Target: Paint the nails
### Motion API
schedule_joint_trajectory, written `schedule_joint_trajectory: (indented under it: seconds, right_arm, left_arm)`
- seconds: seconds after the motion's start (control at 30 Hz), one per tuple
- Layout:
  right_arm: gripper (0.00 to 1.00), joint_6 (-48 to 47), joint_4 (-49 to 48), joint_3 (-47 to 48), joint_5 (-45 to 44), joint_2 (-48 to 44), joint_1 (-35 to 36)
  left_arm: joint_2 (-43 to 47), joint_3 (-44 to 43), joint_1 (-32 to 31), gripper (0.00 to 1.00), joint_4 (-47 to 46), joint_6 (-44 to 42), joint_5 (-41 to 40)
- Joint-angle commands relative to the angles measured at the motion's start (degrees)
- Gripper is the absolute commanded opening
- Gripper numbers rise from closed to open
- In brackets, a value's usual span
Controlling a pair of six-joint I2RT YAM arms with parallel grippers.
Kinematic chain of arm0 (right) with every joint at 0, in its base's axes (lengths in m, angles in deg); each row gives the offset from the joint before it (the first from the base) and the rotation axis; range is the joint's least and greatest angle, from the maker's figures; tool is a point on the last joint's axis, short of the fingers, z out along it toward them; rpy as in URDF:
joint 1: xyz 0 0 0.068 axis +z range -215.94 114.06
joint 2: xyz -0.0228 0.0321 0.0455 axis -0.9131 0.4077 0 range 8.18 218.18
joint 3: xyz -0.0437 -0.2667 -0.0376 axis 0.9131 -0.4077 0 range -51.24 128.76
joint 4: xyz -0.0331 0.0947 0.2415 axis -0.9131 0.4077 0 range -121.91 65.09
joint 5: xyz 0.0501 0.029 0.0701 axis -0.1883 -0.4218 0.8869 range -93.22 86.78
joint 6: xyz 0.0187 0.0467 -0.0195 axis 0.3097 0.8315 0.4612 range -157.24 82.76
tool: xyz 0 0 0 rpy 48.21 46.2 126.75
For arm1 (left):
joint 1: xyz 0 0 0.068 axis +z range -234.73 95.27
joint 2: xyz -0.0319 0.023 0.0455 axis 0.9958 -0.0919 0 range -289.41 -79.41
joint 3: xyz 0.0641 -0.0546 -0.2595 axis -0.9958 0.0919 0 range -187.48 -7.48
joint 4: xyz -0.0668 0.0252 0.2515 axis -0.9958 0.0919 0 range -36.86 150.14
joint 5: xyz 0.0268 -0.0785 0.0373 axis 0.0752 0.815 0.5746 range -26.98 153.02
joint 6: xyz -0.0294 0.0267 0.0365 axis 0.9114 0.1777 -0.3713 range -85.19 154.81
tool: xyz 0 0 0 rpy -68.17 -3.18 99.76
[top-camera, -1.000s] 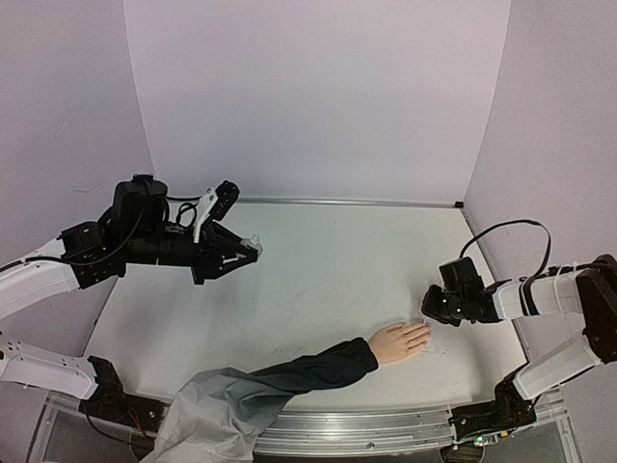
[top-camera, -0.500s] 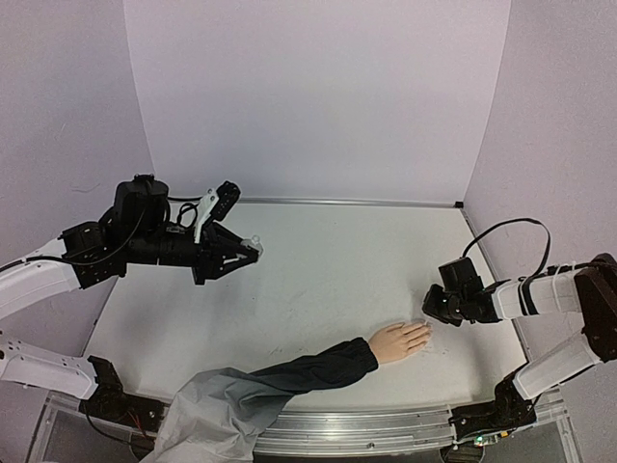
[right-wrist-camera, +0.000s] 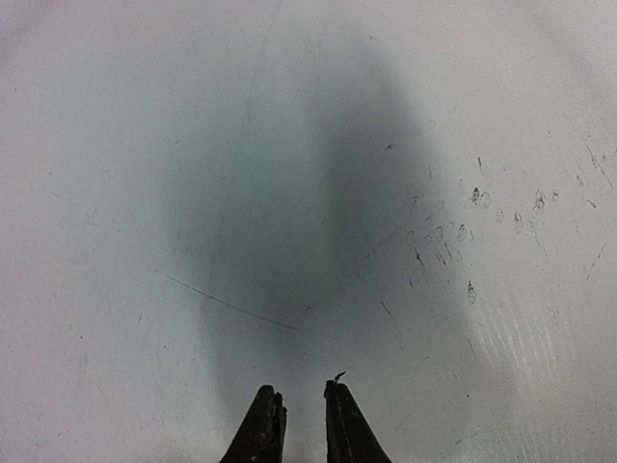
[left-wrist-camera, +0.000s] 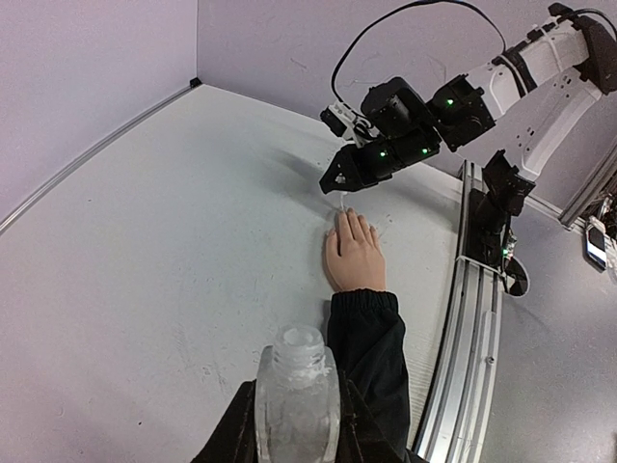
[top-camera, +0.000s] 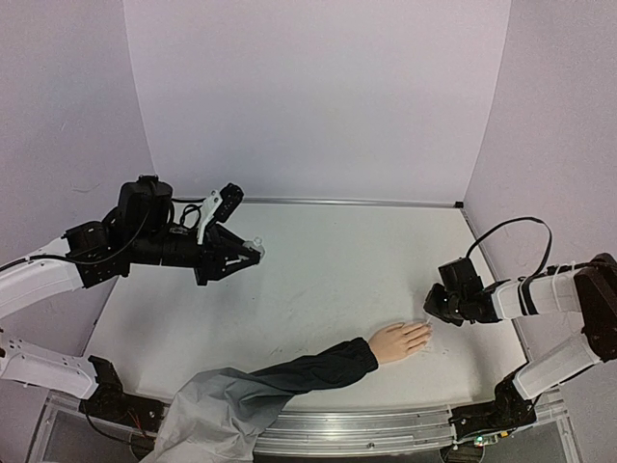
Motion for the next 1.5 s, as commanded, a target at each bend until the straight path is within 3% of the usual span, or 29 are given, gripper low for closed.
schedule_joint_trajectory:
  seconds: [0.0, 0.43, 1.47]
  right_arm:
    - [0.00, 0.2, 0.7, 0.8, -2.0, -2.4, 0.0]
    - [0.00, -3.1, 1.6, -0.3, 6.1, -3.1, 0.0]
    - [0.00, 1.3, 0.1, 0.1, -2.7, 0.4, 0.0]
  left_arm:
    - [0.6, -3.5, 0.1, 0.00, -1.9, -0.7, 0.0]
    - [2.2, -2.6, 0.1, 0.00, -1.9, 0.5, 0.4]
    - [-0.1, -3.4, 0.1, 0.00, -1.8, -1.0, -0.5]
